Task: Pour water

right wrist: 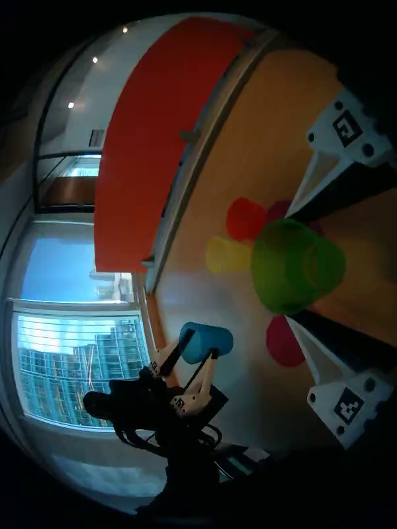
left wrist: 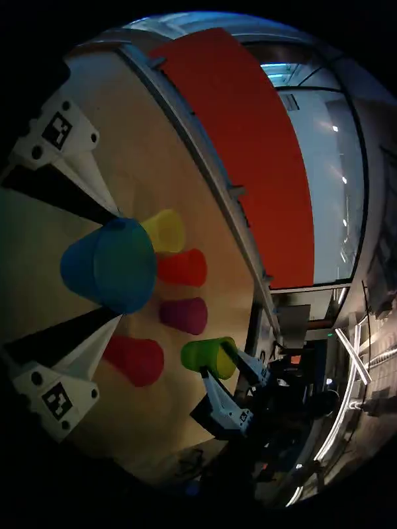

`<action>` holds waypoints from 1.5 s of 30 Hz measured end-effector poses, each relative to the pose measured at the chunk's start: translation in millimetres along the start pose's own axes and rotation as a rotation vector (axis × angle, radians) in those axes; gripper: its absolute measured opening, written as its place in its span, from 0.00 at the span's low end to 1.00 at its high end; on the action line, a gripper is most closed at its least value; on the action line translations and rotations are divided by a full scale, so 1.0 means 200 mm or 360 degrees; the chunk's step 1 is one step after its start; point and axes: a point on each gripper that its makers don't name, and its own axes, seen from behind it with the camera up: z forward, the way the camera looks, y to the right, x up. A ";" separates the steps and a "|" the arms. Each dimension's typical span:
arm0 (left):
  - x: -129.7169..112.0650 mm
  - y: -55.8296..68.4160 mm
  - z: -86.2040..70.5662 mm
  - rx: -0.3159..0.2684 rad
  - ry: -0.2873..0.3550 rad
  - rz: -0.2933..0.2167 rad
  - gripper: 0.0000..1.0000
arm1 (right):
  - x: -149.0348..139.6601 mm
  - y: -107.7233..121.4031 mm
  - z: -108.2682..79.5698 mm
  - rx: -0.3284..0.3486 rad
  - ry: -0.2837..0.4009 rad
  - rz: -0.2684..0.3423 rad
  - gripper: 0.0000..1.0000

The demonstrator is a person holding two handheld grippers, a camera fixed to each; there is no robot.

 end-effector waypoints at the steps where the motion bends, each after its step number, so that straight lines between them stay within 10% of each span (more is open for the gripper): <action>1: -0.01 0.00 0.00 -0.0003 -0.0013 0.0005 0.86 | -0.01 0.00 0.00 0.0003 -0.0008 -0.0002 0.91; 45: -0.29 0.05 0.16 -0.0089 -0.0215 -0.0020 0.86 | -0.35 -0.07 0.12 0.0082 -0.0234 0.0003 0.91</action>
